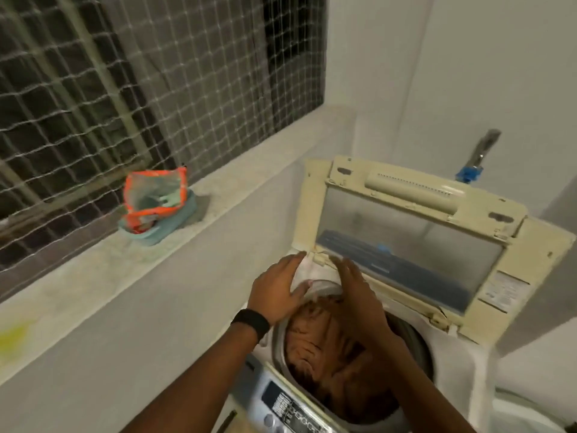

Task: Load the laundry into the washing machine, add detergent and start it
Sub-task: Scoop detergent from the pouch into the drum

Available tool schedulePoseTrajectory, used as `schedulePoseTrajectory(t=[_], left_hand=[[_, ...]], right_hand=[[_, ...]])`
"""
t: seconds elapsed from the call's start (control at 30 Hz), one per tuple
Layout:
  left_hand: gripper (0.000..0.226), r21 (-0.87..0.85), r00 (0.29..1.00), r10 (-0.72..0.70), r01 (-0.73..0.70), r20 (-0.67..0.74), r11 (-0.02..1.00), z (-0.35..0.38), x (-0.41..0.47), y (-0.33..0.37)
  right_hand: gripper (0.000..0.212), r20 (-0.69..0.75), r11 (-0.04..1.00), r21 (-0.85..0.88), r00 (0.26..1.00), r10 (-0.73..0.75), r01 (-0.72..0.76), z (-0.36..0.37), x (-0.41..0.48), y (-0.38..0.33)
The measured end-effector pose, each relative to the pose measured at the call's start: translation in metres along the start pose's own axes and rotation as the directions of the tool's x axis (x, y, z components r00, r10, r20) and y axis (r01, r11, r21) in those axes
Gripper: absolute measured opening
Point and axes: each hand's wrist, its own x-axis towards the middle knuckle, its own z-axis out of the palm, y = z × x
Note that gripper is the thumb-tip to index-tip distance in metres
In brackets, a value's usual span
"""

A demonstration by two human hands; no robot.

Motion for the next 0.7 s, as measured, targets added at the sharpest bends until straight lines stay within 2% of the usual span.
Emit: schedulePoseTrajectory(t=[0.07,0.23,0.37,0.47,0.53,0.6,0.7], left_hand=[[0.056,0.021,0.993,-0.020,0.022,-0.116,1.000,-0.023,-0.006,-0.002],[0.042,0.101,0.902,-0.021,0.071,-0.430,0.992,-0.090,-0.020,-0.024],[0.024,0.116,0.776,0.008,0.084,-0.631,0.990,-0.147,-0.033,-0.034],[0.017,0.074,0.653,-0.018,0.113,-0.757,0.991,-0.182,-0.036,-0.043],[0.018,-0.029,0.582,-0.119,0.162,-0.805,0.986,-0.203,-0.034,-0.051],[0.031,-0.114,0.539,-0.231,0.241,-0.810,0.964,-0.218,-0.028,-0.060],[0.050,-0.219,0.581,-0.414,0.377,-0.701,0.900,-0.225,-0.015,-0.078]], right_hand=[[0.096,-0.015,0.995,0.071,0.997,-0.075,0.076,-0.004,0.010,-0.023],[0.078,-0.089,0.935,0.121,0.941,-0.326,0.335,-0.003,0.036,-0.100],[0.068,-0.085,0.909,0.077,0.912,-0.402,0.409,-0.003,0.054,-0.169],[0.042,-0.107,0.857,0.054,0.857,-0.505,0.512,-0.001,0.071,-0.211],[0.029,-0.130,0.829,0.018,0.824,-0.552,0.559,0.001,0.084,-0.239],[0.028,-0.100,0.828,-0.061,0.822,-0.561,0.557,0.003,0.099,-0.268],[0.032,0.022,0.793,-0.284,0.831,-0.556,0.538,0.010,0.124,-0.300]])
